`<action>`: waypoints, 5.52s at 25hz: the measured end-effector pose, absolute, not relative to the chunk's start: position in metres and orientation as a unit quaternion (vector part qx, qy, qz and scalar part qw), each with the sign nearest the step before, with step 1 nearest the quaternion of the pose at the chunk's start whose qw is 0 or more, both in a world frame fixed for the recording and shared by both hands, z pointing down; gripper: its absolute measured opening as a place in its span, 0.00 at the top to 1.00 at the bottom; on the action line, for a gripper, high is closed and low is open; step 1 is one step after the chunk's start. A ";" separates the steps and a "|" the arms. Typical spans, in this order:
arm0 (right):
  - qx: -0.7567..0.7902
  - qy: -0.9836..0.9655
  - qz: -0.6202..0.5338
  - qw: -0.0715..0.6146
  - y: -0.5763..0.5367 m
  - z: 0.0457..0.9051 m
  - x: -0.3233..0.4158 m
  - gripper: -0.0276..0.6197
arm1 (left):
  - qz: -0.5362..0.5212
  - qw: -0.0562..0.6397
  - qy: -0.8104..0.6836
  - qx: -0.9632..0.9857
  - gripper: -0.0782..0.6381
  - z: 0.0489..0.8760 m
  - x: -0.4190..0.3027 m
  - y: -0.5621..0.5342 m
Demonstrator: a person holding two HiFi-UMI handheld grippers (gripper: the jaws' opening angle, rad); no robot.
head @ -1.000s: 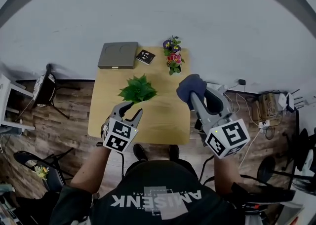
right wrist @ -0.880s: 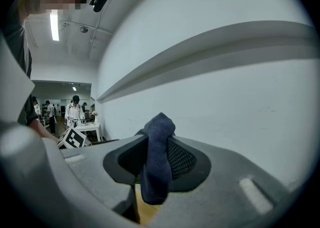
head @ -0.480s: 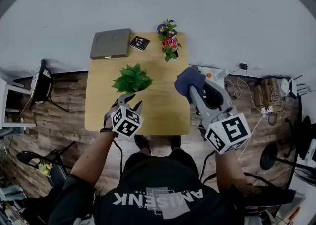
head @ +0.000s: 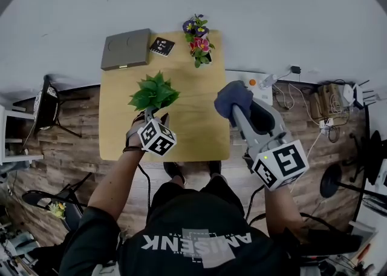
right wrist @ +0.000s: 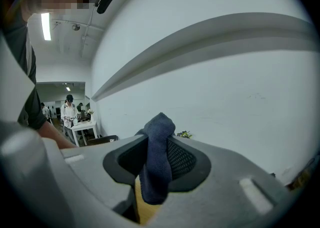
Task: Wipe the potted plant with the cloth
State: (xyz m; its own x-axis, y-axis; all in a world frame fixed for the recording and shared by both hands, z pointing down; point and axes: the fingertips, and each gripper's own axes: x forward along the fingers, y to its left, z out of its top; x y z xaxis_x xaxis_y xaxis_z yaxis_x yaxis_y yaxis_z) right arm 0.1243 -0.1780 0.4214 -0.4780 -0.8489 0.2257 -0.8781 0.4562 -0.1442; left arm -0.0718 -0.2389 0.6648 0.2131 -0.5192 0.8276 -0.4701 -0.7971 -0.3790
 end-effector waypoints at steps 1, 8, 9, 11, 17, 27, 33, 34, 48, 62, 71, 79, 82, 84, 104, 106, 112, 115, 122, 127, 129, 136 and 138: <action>0.509 -0.850 0.122 0.061 -0.177 0.422 0.126 0.79 | -0.547 0.026 0.313 -0.776 0.70 0.668 -0.072 -0.240; 0.514 -0.845 0.132 0.065 -0.177 0.430 0.131 0.79 | -0.582 0.037 0.279 -0.763 0.71 0.682 -0.070 -0.248; 0.514 -0.845 0.133 0.066 -0.177 0.432 0.131 0.79 | -0.587 0.038 0.275 -0.761 0.71 0.683 -0.069 -0.250; 0.514 -0.845 0.134 0.066 -0.177 0.434 0.132 0.79 | -0.594 0.041 0.272 -0.756 0.73 0.684 -0.069 -0.252; 0.515 -0.844 0.132 0.064 -0.179 0.434 0.133 0.79 | -0.609 0.065 0.268 -0.743 0.77 0.688 -0.073 -0.257; 0.513 -0.845 0.134 0.066 -0.178 0.436 0.133 0.79 | -0.618 0.066 0.243 -0.745 0.83 0.690 -0.072 -0.257; 0.508 -0.849 0.132 0.070 -0.178 0.433 0.131 0.79 | -0.597 0.044 0.240 -0.764 0.85 0.676 -0.070 -0.259; 0.506 -0.849 0.132 0.070 -0.178 0.433 0.130 0.79 | -0.592 0.039 0.240 -0.768 0.85 0.673 -0.070 -0.259; 0.488 -0.866 0.098 0.043 -0.184 0.388 0.101 0.79 | -0.513 -0.038 0.246 -0.821 0.86 0.588 -0.082 -0.236; 0.430 -0.902 0.041 0.018 -0.183 0.328 0.056 0.79 | -0.395 -0.101 0.218 -0.887 0.86 0.456 -0.085 -0.193; 0.404 -0.914 0.032 0.007 -0.179 0.317 0.029 0.79 | -0.376 -0.120 0.210 -0.894 0.86 0.425 -0.084 -0.192; 0.354 -0.934 0.031 0.027 -0.166 0.327 -0.015 0.79 | -0.350 -0.132 0.191 -0.908 0.86 0.391 -0.060 -0.187; 0.342 -0.939 0.028 0.031 -0.164 0.329 -0.026 0.79 | -0.358 -0.112 0.185 -0.908 0.86 0.384 -0.054 -0.183; 0.339 -0.940 0.032 0.034 -0.165 0.332 -0.030 0.79 | -0.363 -0.102 0.175 -0.910 0.87 0.383 -0.049 -0.179; 0.339 -0.937 0.041 0.073 -0.158 0.373 -0.034 0.79 | -0.342 -0.089 0.180 -0.918 0.87 0.369 -0.060 -0.169; 0.343 -0.935 0.046 0.081 -0.158 0.380 -0.031 0.79 | -0.336 -0.090 0.179 -0.920 0.87 0.367 -0.060 -0.168; 0.358 -0.926 0.067 0.100 -0.164 0.407 -0.016 0.79 | -0.322 -0.099 0.174 -0.925 0.88 0.364 -0.059 -0.170; 0.365 -0.921 0.076 0.110 -0.165 0.417 -0.010 0.79 | -0.312 -0.108 0.170 -0.928 0.88 0.363 -0.059 -0.168; 0.369 -0.921 0.078 0.096 -0.164 0.403 0.002 0.79 | -0.314 -0.111 0.170 -0.927 0.88 0.369 -0.059 -0.175; 0.361 -0.930 0.050 0.052 -0.160 0.354 0.001 0.79 | -0.323 -0.088 0.149 -0.930 0.88 0.376 -0.056 -0.164; 0.353 -0.934 0.038 0.039 -0.160 0.337 -0.004 0.79 | -0.329 -0.073 0.147 -0.930 0.88 0.376 -0.057 -0.161; 0.328 -0.944 0.028 0.039 -0.167 0.325 -0.028 0.79 | -0.304 -0.063 0.125 -0.942 0.88 0.368 -0.056 -0.153; 0.324 -0.945 0.026 0.041 -0.169 0.326 -0.030 0.79 | -0.291 -0.067 0.125 -0.946 0.88 0.367 -0.057 -0.156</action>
